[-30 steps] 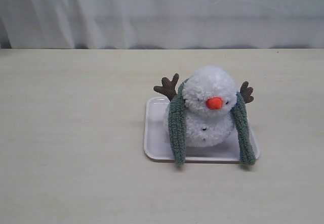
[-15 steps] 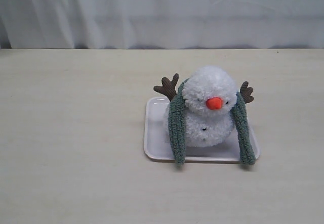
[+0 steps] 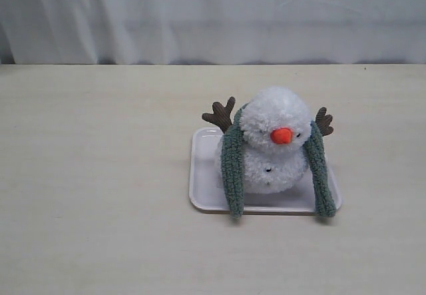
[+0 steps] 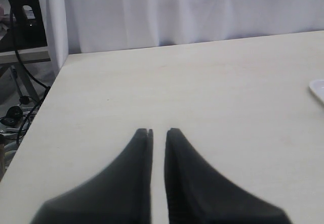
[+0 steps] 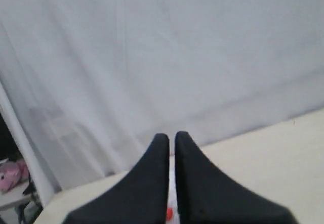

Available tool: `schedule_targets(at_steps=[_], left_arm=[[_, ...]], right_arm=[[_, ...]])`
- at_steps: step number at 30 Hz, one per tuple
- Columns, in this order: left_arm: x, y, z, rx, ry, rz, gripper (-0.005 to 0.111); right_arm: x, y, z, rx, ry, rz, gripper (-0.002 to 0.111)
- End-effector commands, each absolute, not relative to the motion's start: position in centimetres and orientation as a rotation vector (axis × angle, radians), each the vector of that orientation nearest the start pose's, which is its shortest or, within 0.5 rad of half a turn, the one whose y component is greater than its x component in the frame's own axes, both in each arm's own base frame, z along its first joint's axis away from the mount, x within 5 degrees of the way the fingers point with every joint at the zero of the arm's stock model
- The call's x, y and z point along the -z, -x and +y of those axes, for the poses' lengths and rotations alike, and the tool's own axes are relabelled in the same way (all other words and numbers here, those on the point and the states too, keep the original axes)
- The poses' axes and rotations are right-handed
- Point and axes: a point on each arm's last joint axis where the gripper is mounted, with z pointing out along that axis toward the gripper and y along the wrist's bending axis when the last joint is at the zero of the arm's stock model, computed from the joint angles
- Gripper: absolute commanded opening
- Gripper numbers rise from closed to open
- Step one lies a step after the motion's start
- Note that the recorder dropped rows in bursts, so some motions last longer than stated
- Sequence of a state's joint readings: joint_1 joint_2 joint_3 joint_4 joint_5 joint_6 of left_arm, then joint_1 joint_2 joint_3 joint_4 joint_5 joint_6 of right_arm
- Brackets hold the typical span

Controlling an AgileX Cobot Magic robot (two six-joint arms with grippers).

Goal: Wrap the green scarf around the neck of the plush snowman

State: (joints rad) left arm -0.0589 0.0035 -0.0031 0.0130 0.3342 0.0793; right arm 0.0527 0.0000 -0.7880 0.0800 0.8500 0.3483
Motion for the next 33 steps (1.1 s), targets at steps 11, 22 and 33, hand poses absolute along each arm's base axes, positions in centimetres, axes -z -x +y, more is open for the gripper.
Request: schedule_targets(at_steps=[11, 22, 33], left_arm=[[-18.4, -5.4, -0.3, -0.03, -0.13, 1.802, 0.01], [-18.4, -5.4, -0.3, -0.03, -0.13, 1.802, 0.01], [-18.4, -5.4, -0.3, -0.028, -0.133, 1.802, 0.01]], right_arm=[[-38.8, 2.7, -0.1, -0.127, -0.014, 1.019, 0.004], [-30.2, -2.9, 0.1, 0.036, 0.063, 0.998, 0.004], [-22.9, -5.3, 0.2, 0.143, 0.169, 1.3, 0.004]])
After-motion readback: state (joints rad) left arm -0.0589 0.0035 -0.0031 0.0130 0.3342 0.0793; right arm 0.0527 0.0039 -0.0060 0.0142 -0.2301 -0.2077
